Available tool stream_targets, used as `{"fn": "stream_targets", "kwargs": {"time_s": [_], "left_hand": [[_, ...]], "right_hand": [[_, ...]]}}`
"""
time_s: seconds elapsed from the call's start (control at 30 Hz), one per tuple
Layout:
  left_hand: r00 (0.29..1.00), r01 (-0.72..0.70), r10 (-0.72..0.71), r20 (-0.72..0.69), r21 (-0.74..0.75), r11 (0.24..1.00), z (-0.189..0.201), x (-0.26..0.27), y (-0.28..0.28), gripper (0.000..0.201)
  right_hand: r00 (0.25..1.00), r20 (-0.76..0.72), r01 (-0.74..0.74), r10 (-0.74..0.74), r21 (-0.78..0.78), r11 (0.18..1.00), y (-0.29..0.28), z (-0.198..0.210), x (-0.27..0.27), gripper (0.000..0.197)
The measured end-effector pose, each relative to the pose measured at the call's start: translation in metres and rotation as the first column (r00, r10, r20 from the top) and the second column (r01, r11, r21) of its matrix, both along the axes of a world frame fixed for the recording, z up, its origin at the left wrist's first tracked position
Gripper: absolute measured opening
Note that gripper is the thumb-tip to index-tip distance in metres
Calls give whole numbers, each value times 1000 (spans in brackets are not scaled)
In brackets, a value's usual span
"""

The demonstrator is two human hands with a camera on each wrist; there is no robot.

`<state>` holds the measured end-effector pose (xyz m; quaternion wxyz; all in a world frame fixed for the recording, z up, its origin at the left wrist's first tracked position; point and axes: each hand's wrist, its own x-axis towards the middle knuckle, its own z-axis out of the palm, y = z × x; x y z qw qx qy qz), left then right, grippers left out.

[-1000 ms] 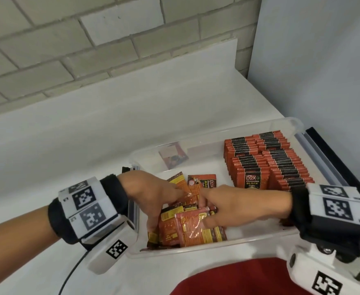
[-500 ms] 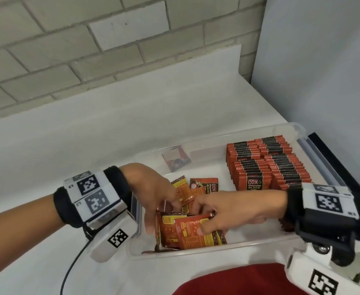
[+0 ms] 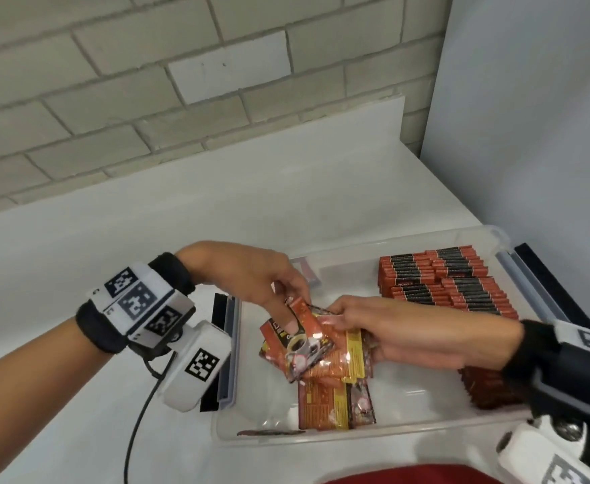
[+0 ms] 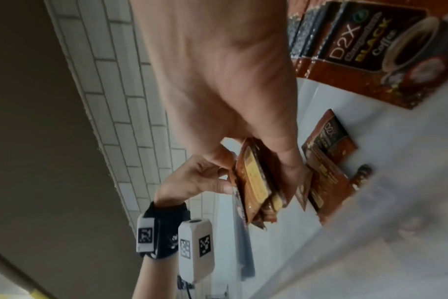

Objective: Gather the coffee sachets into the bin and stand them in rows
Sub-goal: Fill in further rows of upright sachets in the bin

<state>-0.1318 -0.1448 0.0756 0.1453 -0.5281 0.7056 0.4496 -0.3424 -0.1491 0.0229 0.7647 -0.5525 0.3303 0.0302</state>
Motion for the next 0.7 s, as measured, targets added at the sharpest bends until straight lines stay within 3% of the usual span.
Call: {"fn": "stream_targets", "kwargs": {"time_s": [0.17, 0.37, 0.43, 0.5, 0.6, 0.7], "left_hand": [[969, -181, 161, -186, -98, 979, 14, -4, -11, 32], [859, -384, 250, -447, -237, 892, 22, -10, -15, 40], [723, -535, 353, -594, -158, 830, 19, -13, -19, 53], [526, -601, 464, -713, 74, 796, 15, -19, -24, 74], [309, -457, 612, -728, 450, 767, 12, -26, -29, 81], [229, -318, 647, -728, 572, 756, 8, -34, -32, 70]], "right_hand": [[986, 100, 143, -134, -91, 985, -12, 9, -5, 62], [929, 216, 335, -300, -148, 931, -38, 35, -16, 43], [914, 267, 358, -304, -183, 916, -50, 50, -21, 43], [920, 277, 348, -276, -260, 900, -64, 65, -22, 46], [953, 230, 277, -197, -397, 875, -83, 79, -15, 41], [984, 150, 157, -94, -501, 851, -97, 82, -4, 31]]}}
